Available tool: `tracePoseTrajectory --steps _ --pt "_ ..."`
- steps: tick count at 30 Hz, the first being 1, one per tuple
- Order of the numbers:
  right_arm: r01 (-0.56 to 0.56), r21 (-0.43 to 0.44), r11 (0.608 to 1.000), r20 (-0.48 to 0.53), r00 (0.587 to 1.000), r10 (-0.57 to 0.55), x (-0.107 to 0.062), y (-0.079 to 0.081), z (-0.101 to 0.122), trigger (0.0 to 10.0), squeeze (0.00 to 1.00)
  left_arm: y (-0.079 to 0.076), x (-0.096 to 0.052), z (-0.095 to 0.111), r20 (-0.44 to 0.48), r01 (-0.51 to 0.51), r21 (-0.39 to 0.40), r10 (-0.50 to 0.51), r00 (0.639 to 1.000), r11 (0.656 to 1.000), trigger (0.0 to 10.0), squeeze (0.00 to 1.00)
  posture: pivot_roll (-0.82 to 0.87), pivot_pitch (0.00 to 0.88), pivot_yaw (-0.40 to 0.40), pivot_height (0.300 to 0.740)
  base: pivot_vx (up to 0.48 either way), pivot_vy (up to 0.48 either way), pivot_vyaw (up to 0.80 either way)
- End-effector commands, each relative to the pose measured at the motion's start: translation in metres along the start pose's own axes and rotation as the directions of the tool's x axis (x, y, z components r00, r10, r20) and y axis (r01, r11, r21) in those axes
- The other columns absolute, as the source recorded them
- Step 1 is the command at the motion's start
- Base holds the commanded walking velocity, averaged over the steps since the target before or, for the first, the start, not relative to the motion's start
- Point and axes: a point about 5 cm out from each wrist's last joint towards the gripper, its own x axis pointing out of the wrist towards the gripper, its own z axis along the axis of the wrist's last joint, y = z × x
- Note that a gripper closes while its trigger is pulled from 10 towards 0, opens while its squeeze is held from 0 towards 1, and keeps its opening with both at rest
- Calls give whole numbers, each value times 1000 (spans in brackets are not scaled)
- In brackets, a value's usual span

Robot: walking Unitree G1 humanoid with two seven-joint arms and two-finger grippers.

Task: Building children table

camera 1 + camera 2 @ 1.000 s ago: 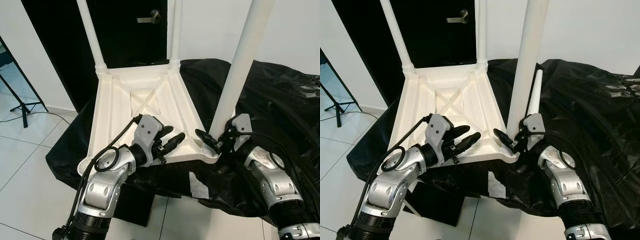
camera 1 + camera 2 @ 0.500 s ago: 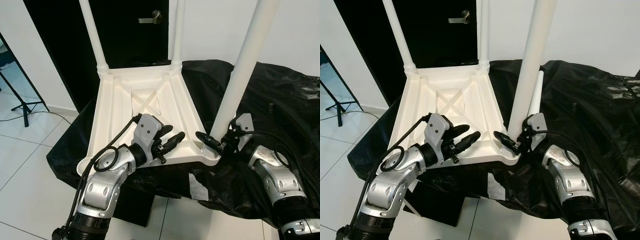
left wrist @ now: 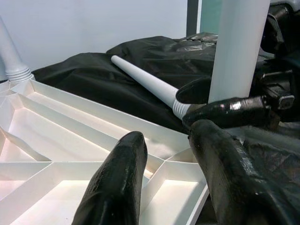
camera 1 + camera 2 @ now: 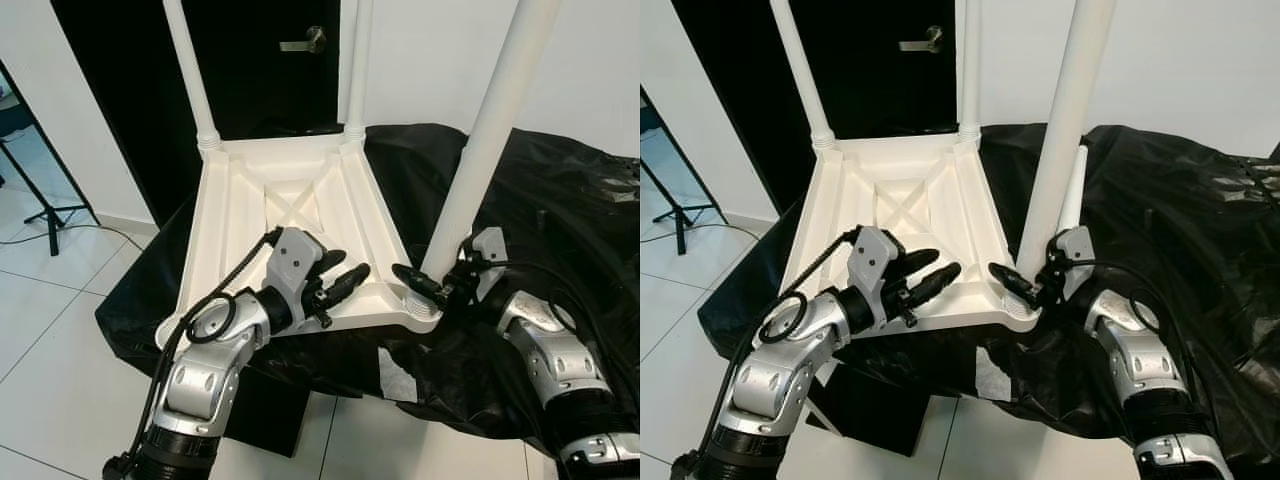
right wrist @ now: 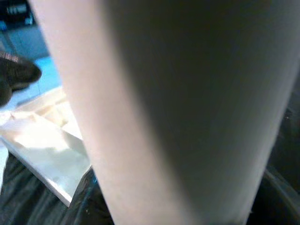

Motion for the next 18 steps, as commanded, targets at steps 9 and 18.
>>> tracePoseTrajectory --steps 9,18 --pt "-9 186 983 -159 987 39 -6 20 -49 10000 0 4 -1 2 0 -66 3 66 998 998 10000 0 58 0 18 740 0 0 0" --pt "-49 -19 999 -209 977 44 -3 29 -49 10000 0 4 -1 3 2 -66 4 66 998 998 10000 0 56 0 17 740 0 0 0"
